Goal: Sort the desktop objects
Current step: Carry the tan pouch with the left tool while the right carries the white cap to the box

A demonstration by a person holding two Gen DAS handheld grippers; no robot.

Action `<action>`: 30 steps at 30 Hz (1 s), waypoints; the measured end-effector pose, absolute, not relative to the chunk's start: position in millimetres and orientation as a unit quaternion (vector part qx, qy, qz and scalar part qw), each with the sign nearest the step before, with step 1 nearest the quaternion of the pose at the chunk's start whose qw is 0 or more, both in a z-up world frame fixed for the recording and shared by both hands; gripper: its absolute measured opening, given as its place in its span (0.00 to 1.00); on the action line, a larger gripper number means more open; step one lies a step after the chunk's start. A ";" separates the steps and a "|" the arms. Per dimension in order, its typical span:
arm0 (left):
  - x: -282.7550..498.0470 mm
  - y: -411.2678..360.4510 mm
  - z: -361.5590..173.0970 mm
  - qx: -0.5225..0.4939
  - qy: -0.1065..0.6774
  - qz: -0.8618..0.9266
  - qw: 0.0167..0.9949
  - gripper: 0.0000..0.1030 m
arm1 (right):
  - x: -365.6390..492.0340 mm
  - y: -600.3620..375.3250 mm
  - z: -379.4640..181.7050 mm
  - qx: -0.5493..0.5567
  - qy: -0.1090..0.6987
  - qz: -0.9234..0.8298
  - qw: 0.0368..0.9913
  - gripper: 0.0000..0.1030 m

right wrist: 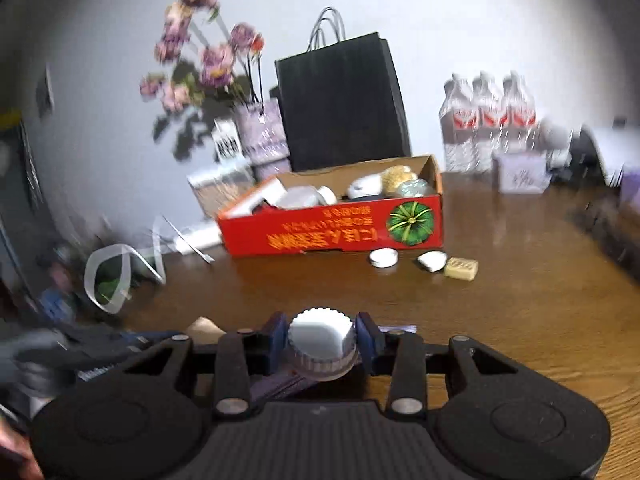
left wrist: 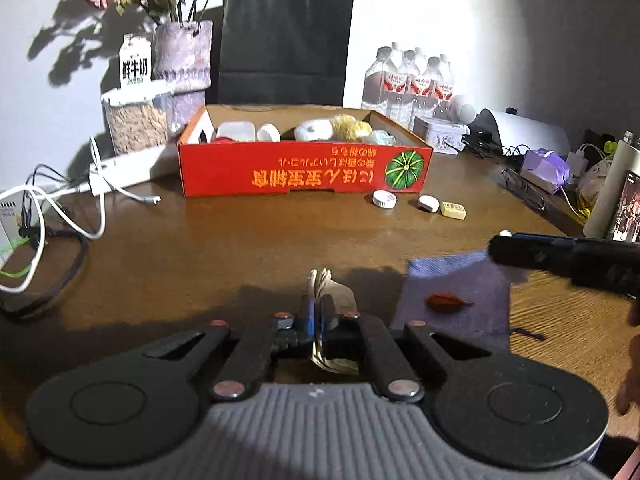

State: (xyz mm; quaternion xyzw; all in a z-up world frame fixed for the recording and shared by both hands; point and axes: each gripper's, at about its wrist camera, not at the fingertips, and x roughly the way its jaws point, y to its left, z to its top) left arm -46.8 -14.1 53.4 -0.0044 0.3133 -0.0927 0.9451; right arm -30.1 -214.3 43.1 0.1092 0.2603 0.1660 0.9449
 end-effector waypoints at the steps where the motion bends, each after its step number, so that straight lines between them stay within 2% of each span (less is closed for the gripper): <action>1: -45.6 -15.0 53.2 -0.003 0.315 -0.092 0.945 0.04 | -31.4 -215.8 43.3 0.094 0.257 0.151 0.950 0.34; 4: -43.1 -19.5 47.4 0.000 0.328 -0.095 0.940 0.04 | -37.2 -205.4 32.2 -0.016 0.247 0.070 0.966 0.34; 8: -44.1 -28.6 45.0 0.008 0.330 -0.110 0.938 0.04 | -36.0 -219.4 10.6 0.017 0.292 0.076 0.953 0.34; 11: -43.5 -30.8 46.3 0.012 0.324 -0.111 0.940 0.04 | -39.5 -222.7 6.5 0.004 0.294 0.059 0.954 0.34; 16: -32.5 -22.6 57.1 -0.004 0.316 -0.109 0.942 0.04 | -35.3 -226.5 27.9 0.022 0.274 0.081 0.958 0.34; 20: -4.0 -15.4 80.3 -0.008 0.290 -0.126 0.949 0.04 | 5.2 -221.2 60.8 0.029 0.262 0.119 0.957 0.34; 24: 58.4 -6.7 110.9 -0.001 0.261 -0.114 0.959 0.04 | 74.5 -204.1 98.1 0.035 0.249 0.160 0.955 0.34; 27: 127.8 2.8 129.0 -0.040 0.270 -0.108 0.956 0.04 | 146.4 -187.4 115.0 0.066 0.272 0.184 0.942 0.34; 30: 200.5 4.8 118.9 -0.064 0.306 -0.104 0.944 0.05 | 214.2 -170.0 117.8 0.088 0.294 0.187 0.933 0.34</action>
